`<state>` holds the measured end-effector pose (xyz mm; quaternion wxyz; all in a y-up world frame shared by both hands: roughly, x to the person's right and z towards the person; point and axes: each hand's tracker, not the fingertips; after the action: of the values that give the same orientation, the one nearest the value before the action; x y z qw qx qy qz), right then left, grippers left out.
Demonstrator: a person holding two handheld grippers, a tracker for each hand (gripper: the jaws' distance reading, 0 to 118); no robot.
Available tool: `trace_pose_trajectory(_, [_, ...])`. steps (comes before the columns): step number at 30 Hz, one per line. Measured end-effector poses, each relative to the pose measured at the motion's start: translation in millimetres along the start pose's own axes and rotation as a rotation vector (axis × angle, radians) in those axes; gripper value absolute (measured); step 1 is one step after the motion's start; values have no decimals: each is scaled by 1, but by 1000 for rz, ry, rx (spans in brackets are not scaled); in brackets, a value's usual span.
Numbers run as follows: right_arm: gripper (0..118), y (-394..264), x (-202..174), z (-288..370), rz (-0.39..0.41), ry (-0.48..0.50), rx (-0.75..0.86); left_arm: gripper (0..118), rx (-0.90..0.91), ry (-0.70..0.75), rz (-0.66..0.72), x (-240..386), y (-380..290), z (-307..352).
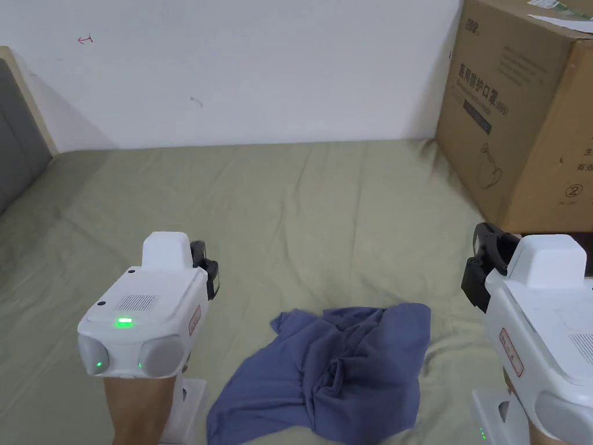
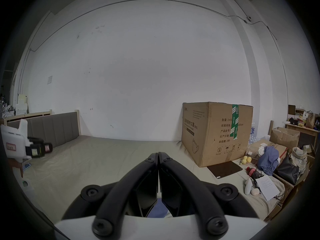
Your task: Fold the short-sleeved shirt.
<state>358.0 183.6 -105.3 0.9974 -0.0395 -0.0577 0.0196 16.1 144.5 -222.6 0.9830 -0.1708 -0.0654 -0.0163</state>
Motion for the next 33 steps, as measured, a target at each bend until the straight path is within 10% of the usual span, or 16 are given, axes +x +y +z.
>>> trace_pose_trajectory(14, [0, -22, 3, -11, -1, 5, -60, 0, -557, -47, 156, -17, -144, -43])
trace_pose_trajectory(21, [0, -35, 4, -20, 0, 9, -100, 93, -667, -25, 164, -10, -168, -48])
trace_pose_trajectory(26, [0, -43, 5, -29, -1, 8, -133, 93, -737, 17, 142, -2, -185, -64])
trace_pose_trajectory(33, [0, -58, 13, -49, -10, 6, -187, 45, -730, -14, 59, 10, -184, -62])
